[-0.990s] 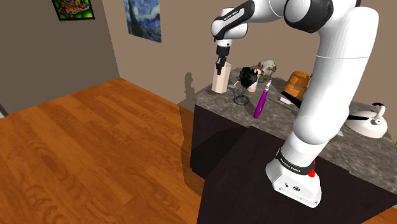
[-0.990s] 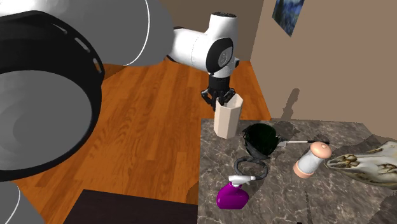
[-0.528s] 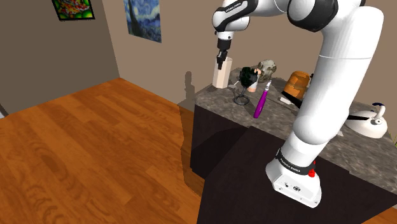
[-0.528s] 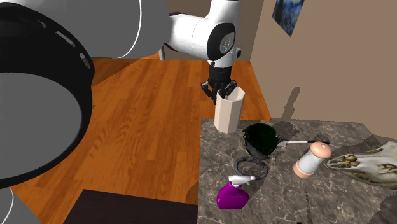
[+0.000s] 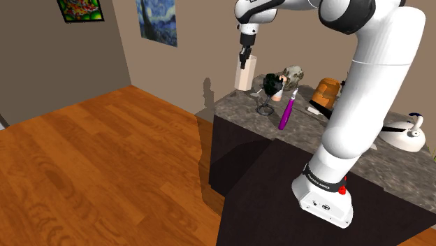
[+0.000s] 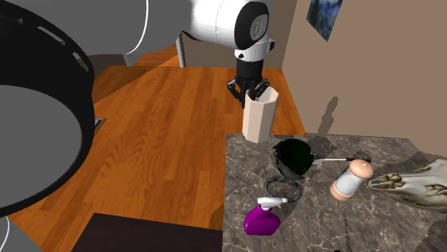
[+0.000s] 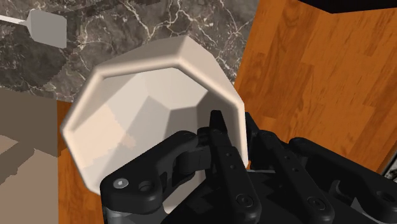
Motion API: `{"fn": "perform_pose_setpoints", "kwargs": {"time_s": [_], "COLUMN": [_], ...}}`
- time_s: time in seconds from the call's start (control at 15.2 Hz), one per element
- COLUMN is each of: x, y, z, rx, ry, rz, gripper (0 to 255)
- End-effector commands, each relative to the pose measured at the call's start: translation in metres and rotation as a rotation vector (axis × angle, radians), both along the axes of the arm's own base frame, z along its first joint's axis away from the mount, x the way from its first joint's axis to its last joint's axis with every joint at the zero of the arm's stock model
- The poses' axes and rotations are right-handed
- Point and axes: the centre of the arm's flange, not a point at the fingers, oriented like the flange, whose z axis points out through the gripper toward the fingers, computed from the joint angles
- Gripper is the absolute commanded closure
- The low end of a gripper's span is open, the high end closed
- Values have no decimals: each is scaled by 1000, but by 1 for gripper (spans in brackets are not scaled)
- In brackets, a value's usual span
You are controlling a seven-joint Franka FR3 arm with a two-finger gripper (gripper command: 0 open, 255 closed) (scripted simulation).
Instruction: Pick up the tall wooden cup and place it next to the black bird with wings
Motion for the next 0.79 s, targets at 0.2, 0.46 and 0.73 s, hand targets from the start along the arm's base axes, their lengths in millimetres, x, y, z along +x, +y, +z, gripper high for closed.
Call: {"fn": "perform_pose_setpoints", "kwargs": {"time_s": [0.2,0.46,0.73], "x": [0,0,0], "y": [1,1,1], "z": [27,48,69], "rx": [0,0,0], "ry": [-1,-1,-1], "rz": [0,0,0], "gripper": [255,255,255]}}
